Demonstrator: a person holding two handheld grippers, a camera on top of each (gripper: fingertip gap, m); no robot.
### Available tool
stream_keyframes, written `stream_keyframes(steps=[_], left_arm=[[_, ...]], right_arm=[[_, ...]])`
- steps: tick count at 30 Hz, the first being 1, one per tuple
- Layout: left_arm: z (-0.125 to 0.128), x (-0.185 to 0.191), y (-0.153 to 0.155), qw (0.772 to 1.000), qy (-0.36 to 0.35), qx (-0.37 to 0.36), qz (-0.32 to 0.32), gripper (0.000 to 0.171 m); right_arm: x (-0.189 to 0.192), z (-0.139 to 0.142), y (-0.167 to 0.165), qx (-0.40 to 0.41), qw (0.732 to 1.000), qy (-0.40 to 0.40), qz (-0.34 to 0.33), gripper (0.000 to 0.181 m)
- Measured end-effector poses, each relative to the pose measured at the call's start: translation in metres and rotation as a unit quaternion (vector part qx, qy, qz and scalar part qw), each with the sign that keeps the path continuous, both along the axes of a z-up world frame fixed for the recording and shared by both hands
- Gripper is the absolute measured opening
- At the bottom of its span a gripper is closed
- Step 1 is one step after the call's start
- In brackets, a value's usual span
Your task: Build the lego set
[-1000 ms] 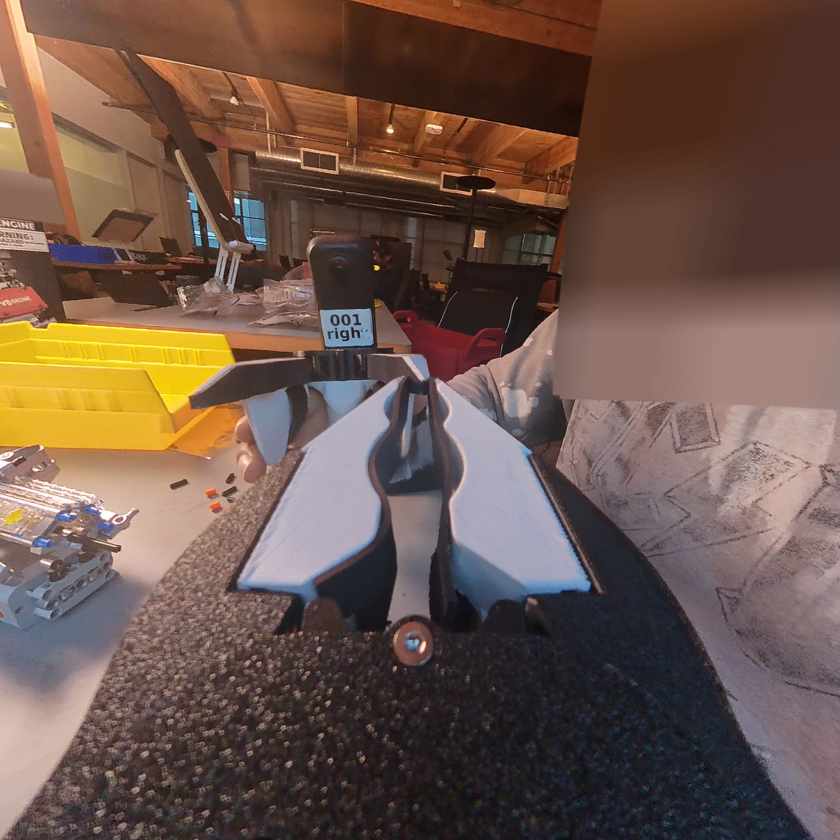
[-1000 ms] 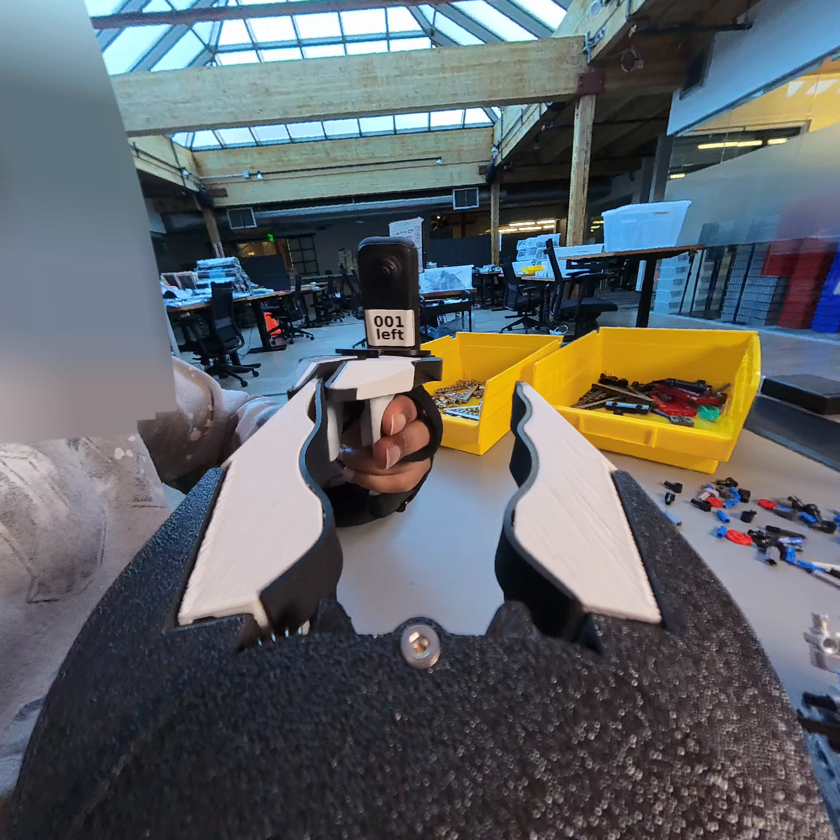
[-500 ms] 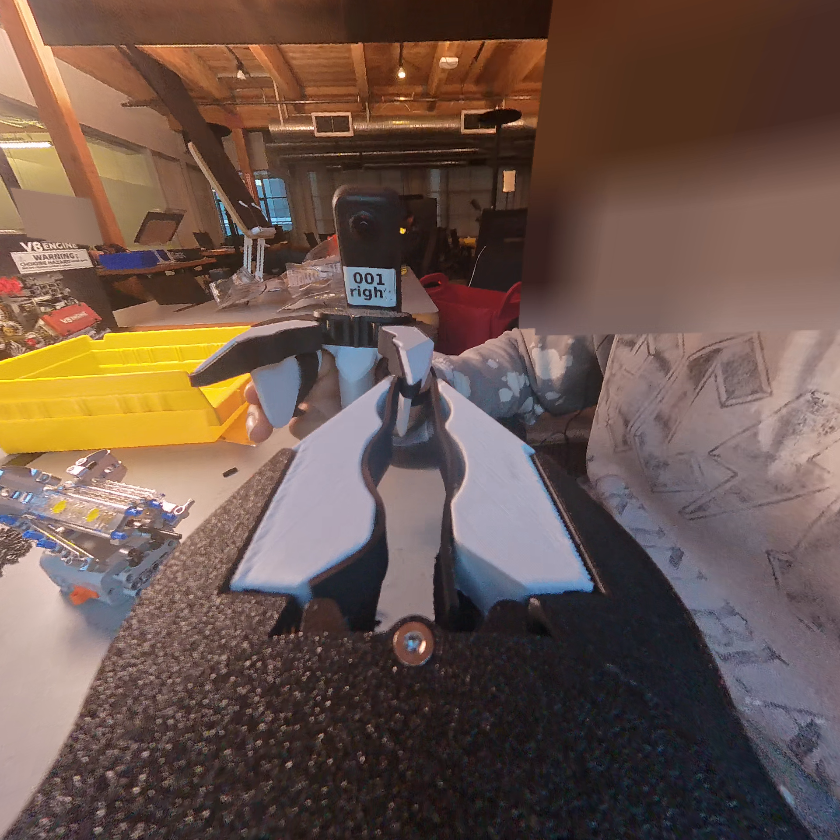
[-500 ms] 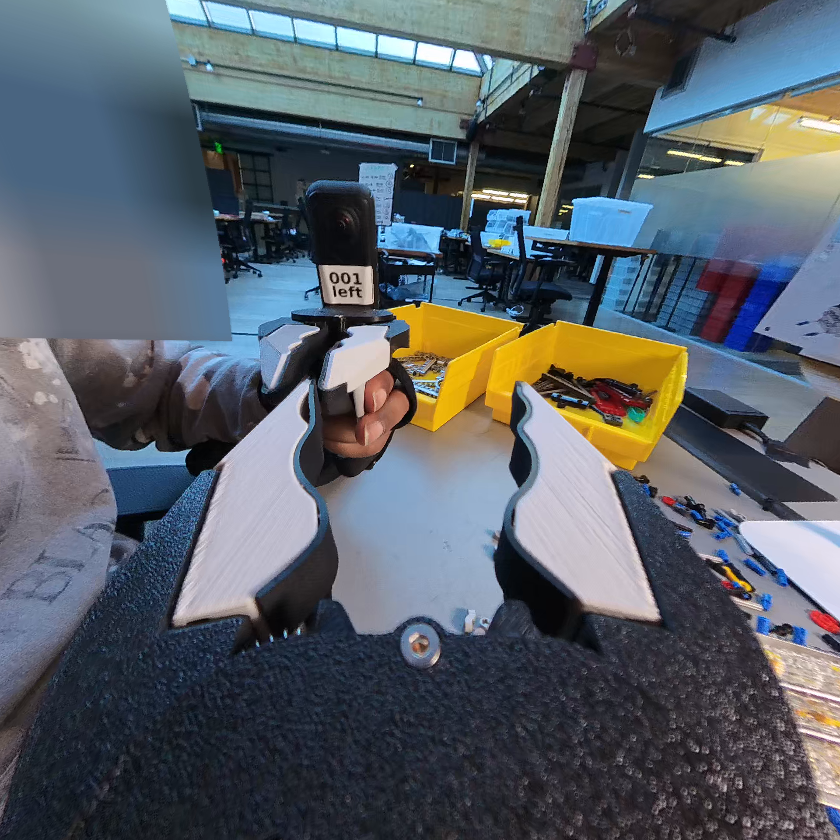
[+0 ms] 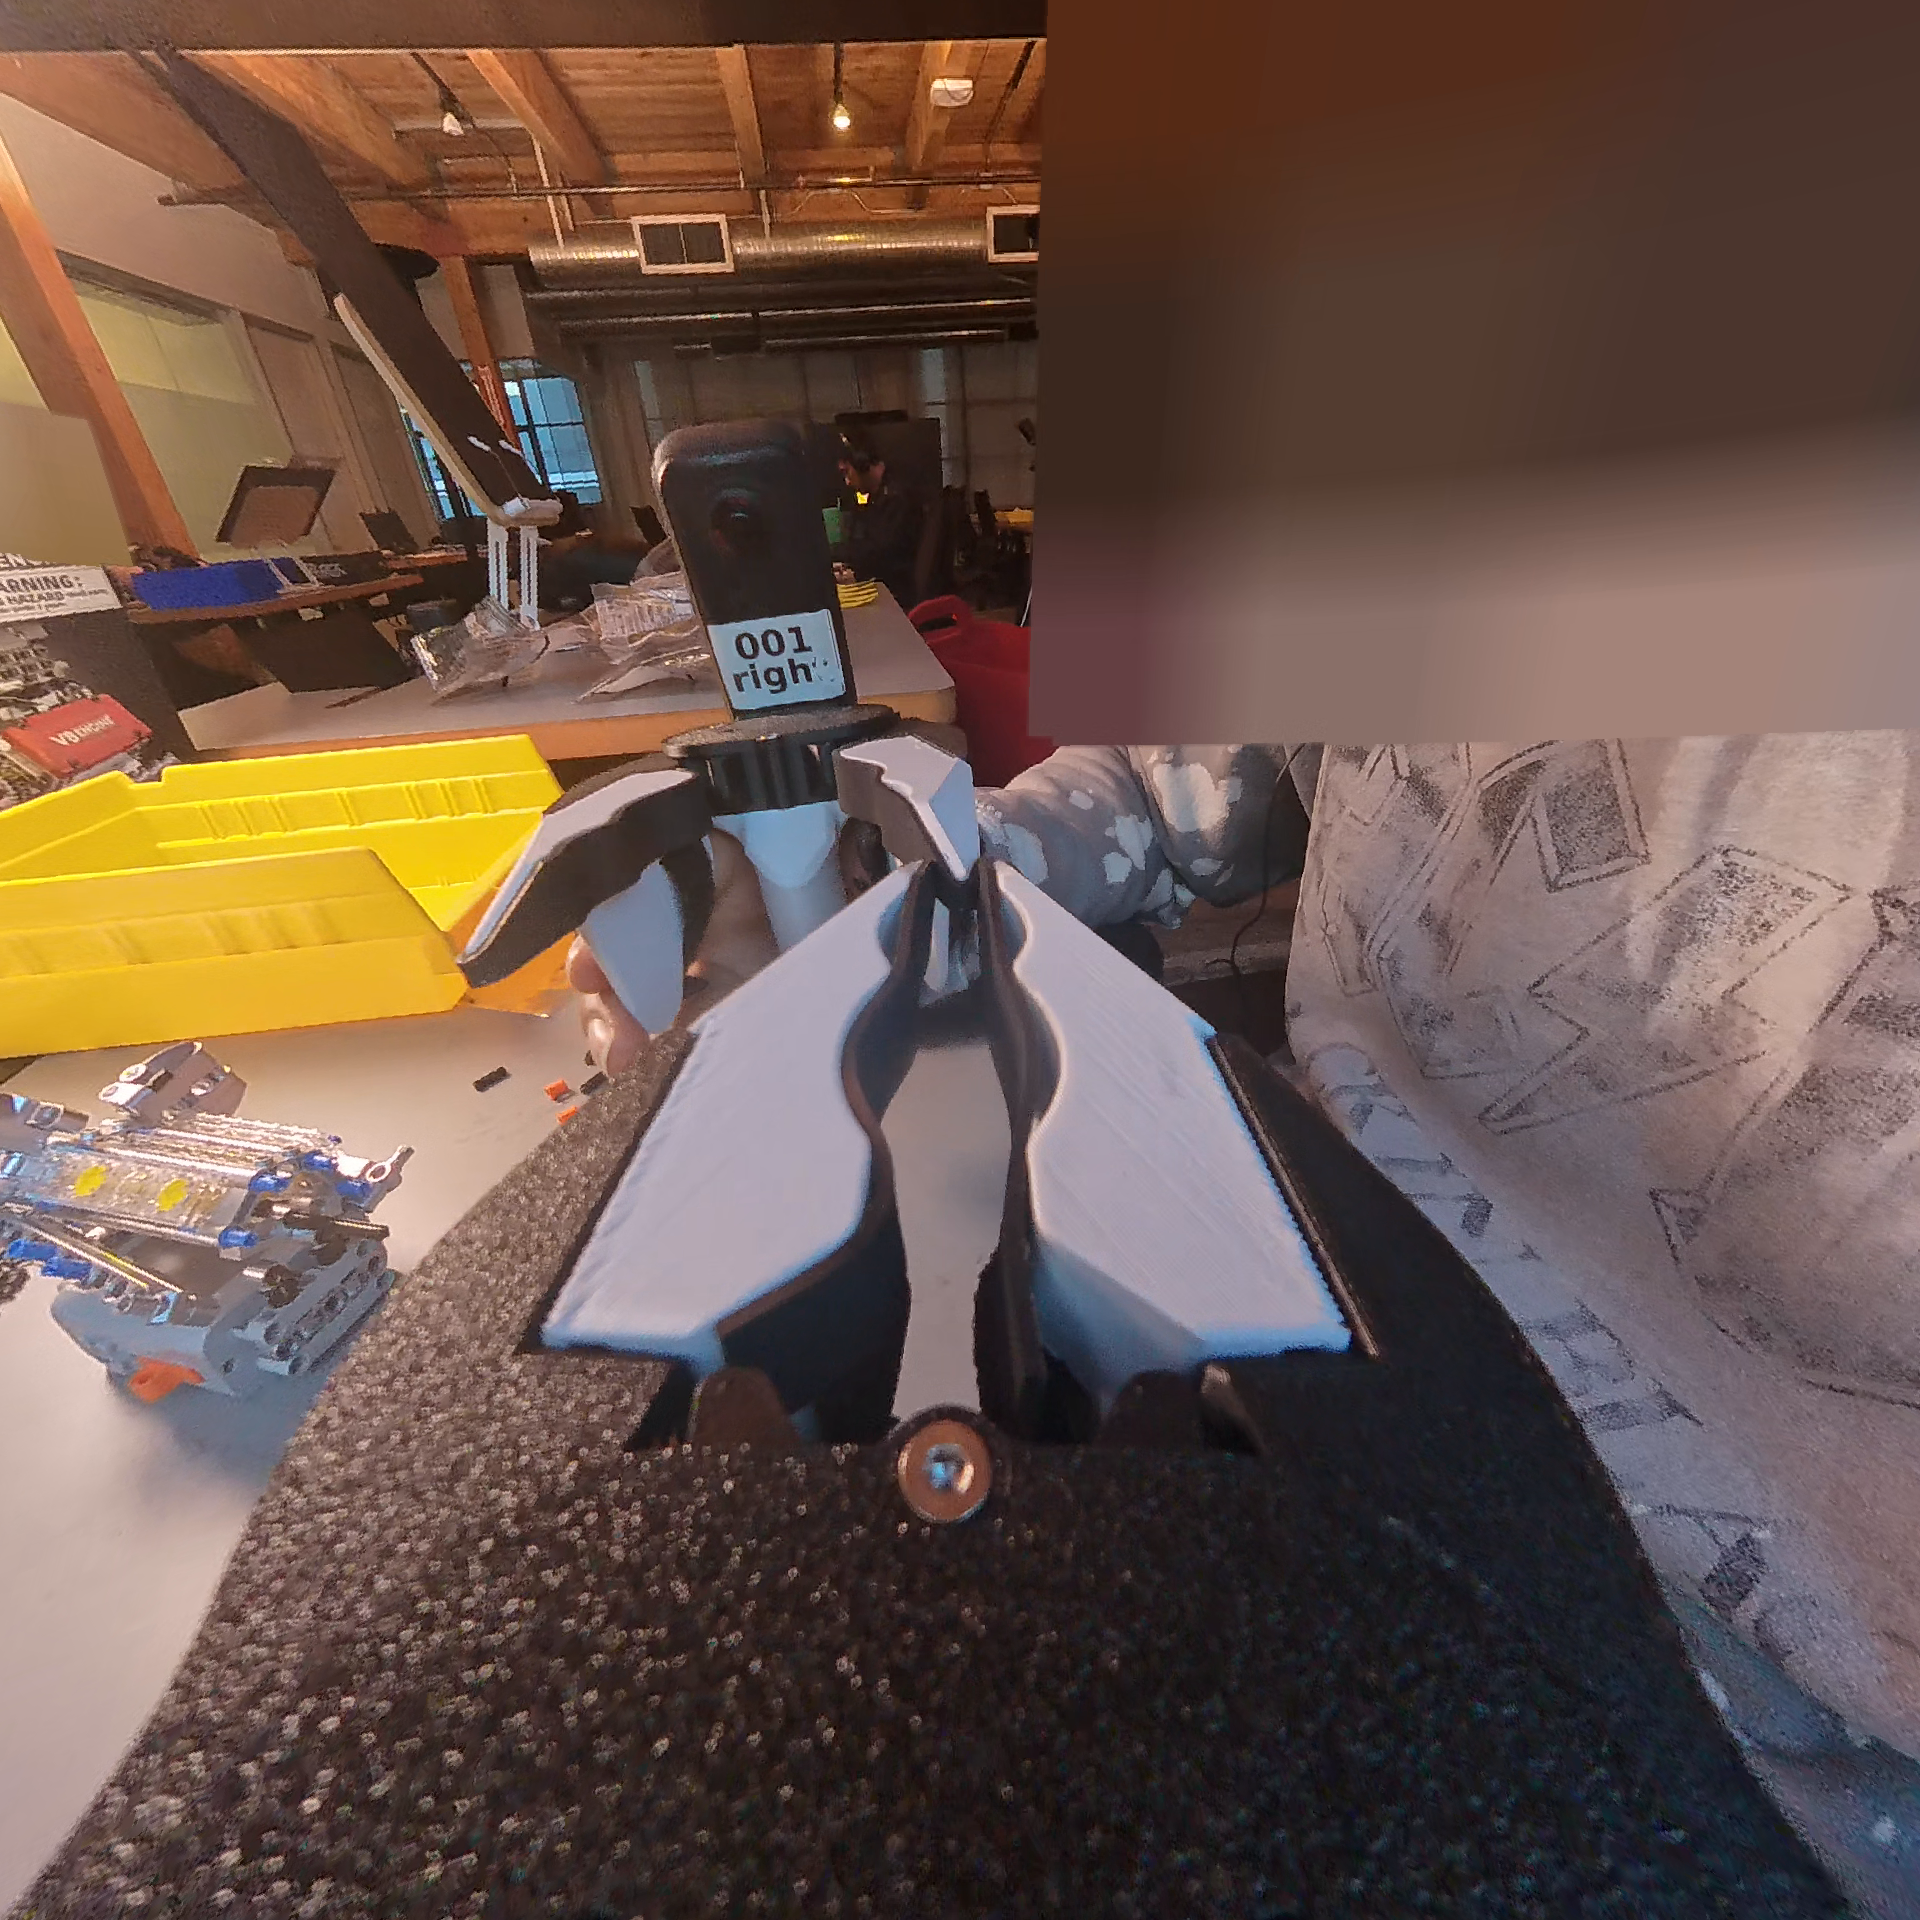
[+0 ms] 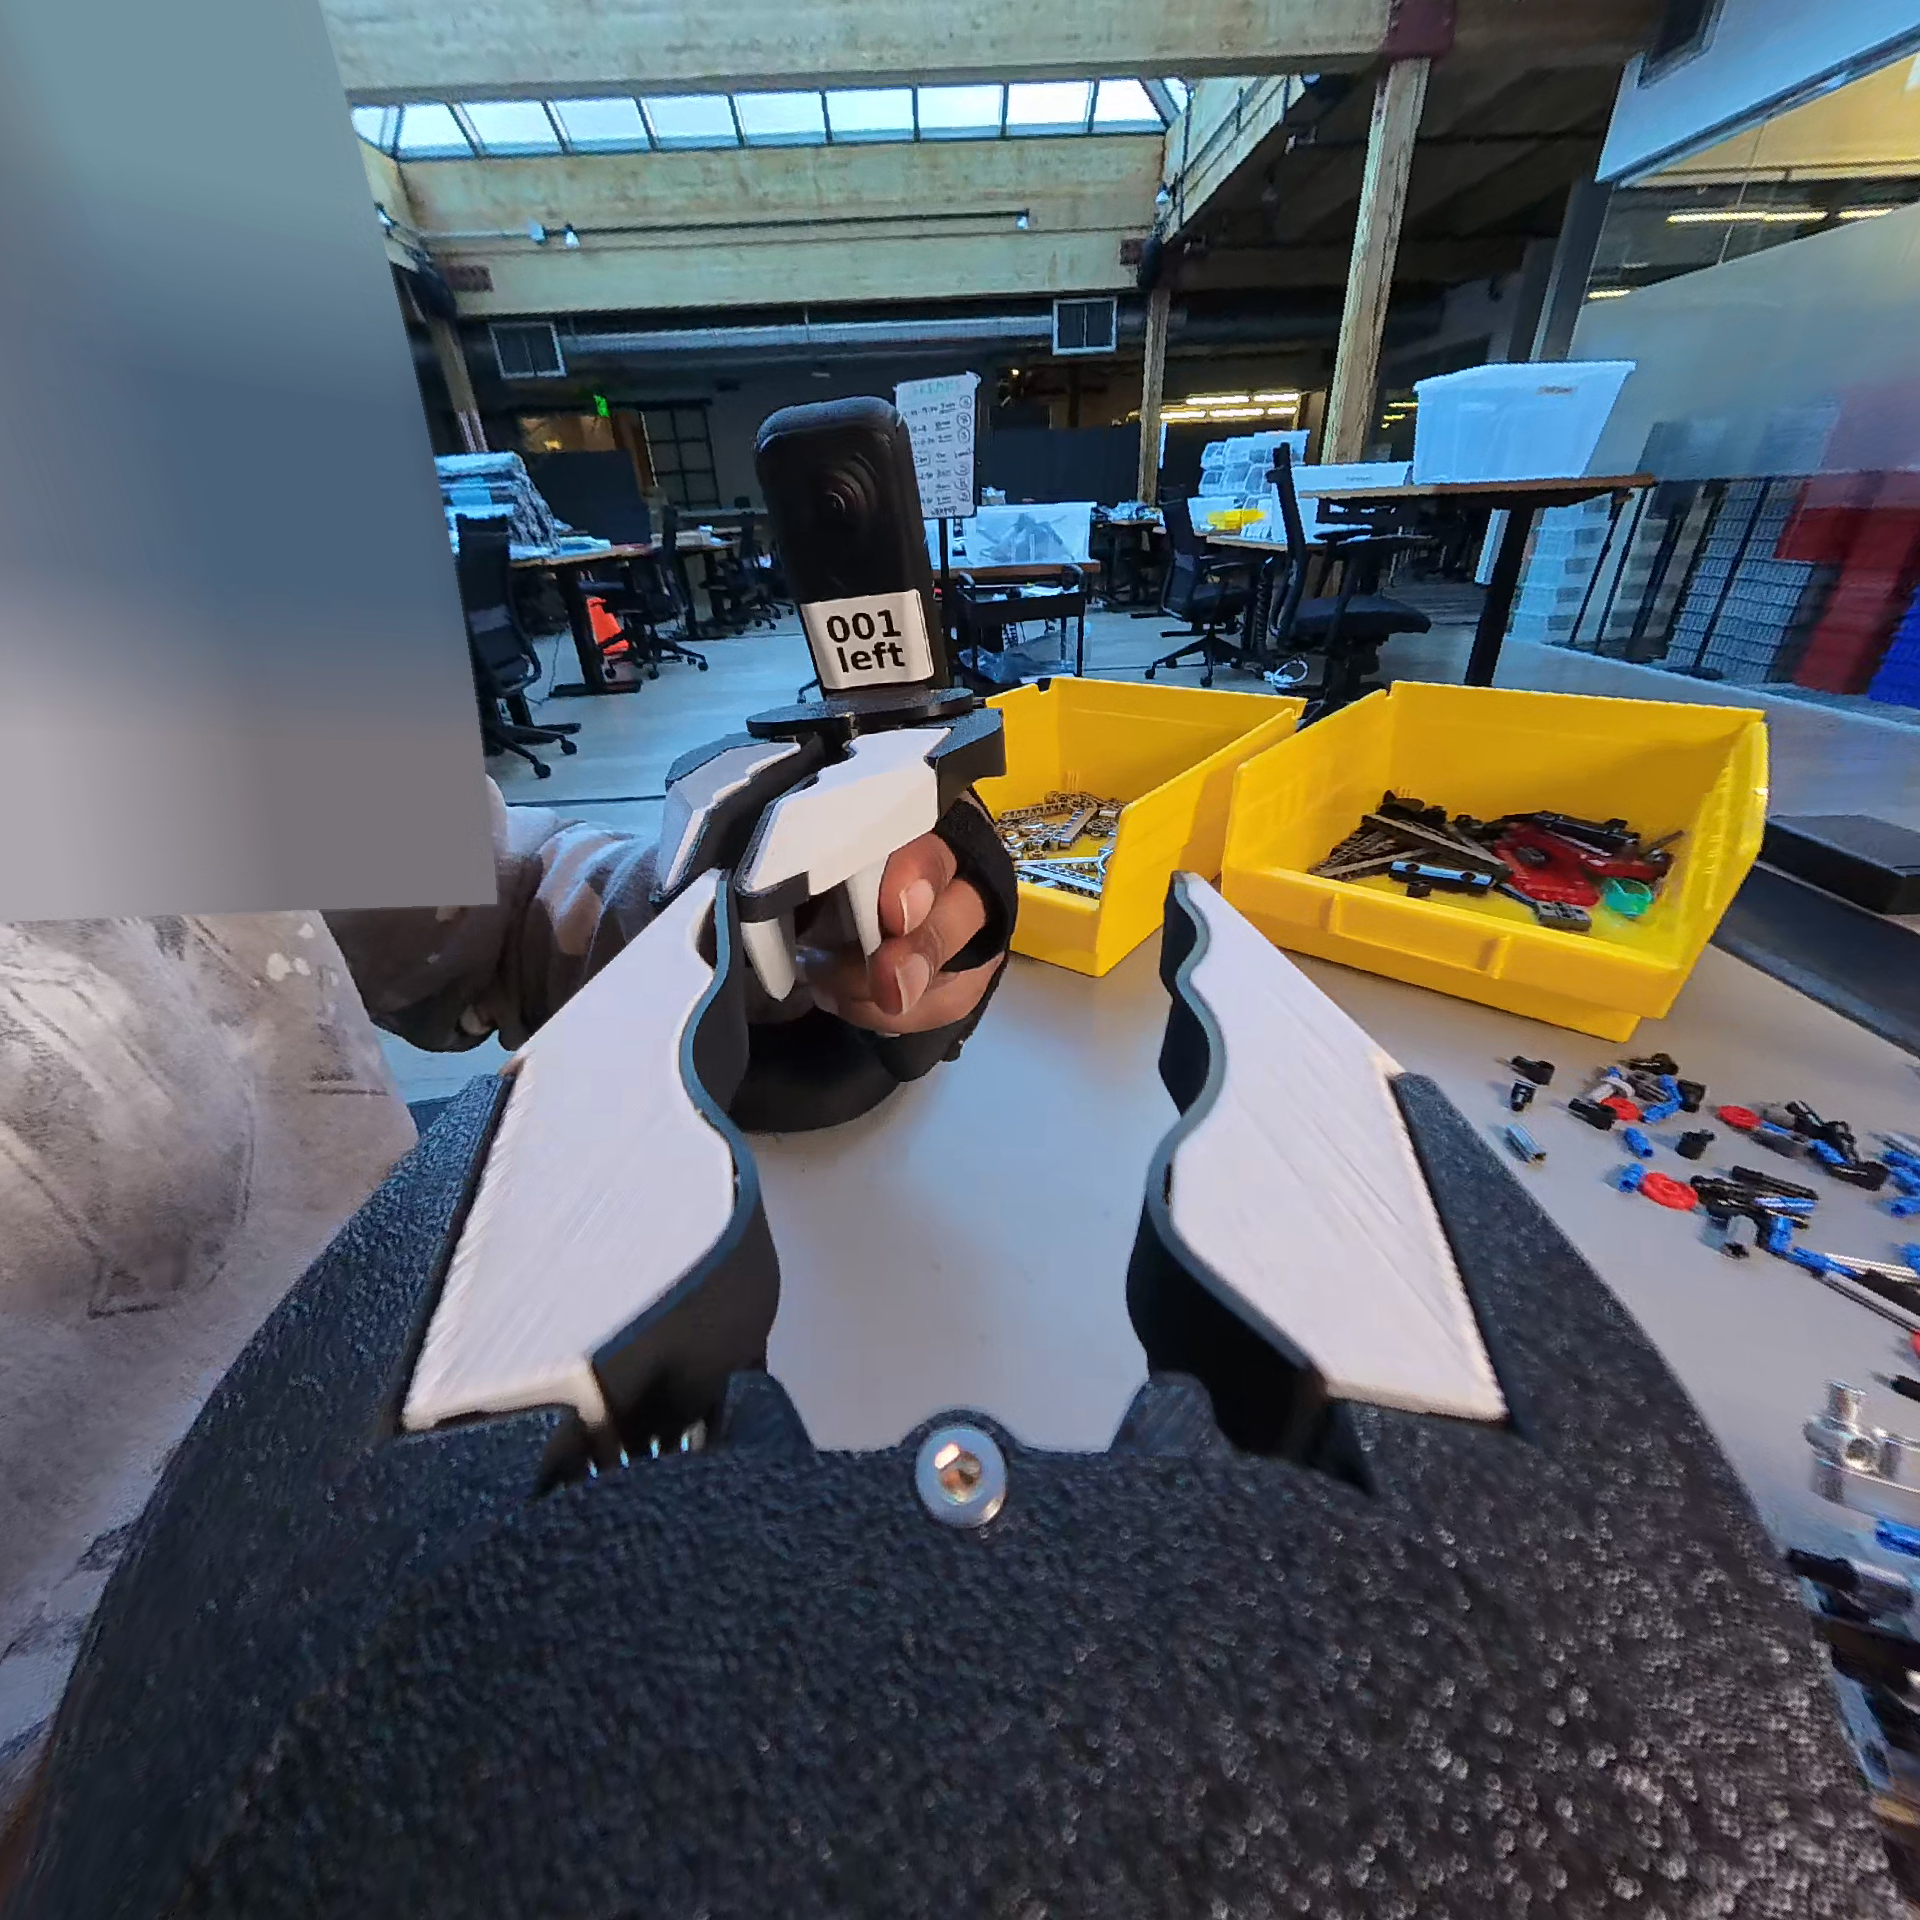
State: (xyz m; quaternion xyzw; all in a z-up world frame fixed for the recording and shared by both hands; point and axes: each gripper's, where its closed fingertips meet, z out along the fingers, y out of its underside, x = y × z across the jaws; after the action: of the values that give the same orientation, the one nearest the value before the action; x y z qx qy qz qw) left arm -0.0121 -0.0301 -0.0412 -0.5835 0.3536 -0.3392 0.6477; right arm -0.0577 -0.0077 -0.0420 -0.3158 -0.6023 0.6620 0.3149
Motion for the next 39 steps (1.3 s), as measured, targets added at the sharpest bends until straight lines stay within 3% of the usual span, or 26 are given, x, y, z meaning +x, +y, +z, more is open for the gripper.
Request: stream_keyframes(steps=[9,19,25,28,30,33,36,39], left_arm=[[-0.007,-0.008,0.01,0.998,0.035,0.016,0.047,0.007],[-0.007,-0.009,0.012,0.995,0.054,0.029,0.083,0.005],[-0.009,-0.012,0.018,0.995,0.042,0.029,0.091,0.006],[-0.015,-0.017,0.026,0.993,0.038,0.016,0.107,0.012],[-0.03,-0.026,0.035,0.99,0.06,-0.023,0.128,0.03],[-0.082,-0.049,0.054,0.961,0.162,-0.127,0.186,0.029],[-0.13,-0.049,0.05,0.931,0.249,-0.209,0.165,0.029],[-0.153,-0.04,0.047,0.919,0.282,-0.235,0.142,0.026]], right_arm=[[-0.008,-0.008,0.014,0.017,0.999,-0.025,-0.044,0.08],[-0.003,-0.004,0.011,0.03,0.998,0.008,-0.056,0.071],[-0.008,-0.006,0.023,0.056,0.996,-0.003,-0.073,0.076],[-0.006,-0.008,0.035,0.108,0.99,0.003,-0.086,0.073],[0.001,-0.011,0.045,0.15,0.985,0.004,-0.085,0.065],[0.017,-0.046,0.052,0.223,0.972,-0.074,-0.03,0.048],[0.032,-0.096,0.054,0.277,0.947,-0.159,0.021,0.038],[0.039,-0.13,0.046,0.308,0.926,-0.21,0.062,0.024]])
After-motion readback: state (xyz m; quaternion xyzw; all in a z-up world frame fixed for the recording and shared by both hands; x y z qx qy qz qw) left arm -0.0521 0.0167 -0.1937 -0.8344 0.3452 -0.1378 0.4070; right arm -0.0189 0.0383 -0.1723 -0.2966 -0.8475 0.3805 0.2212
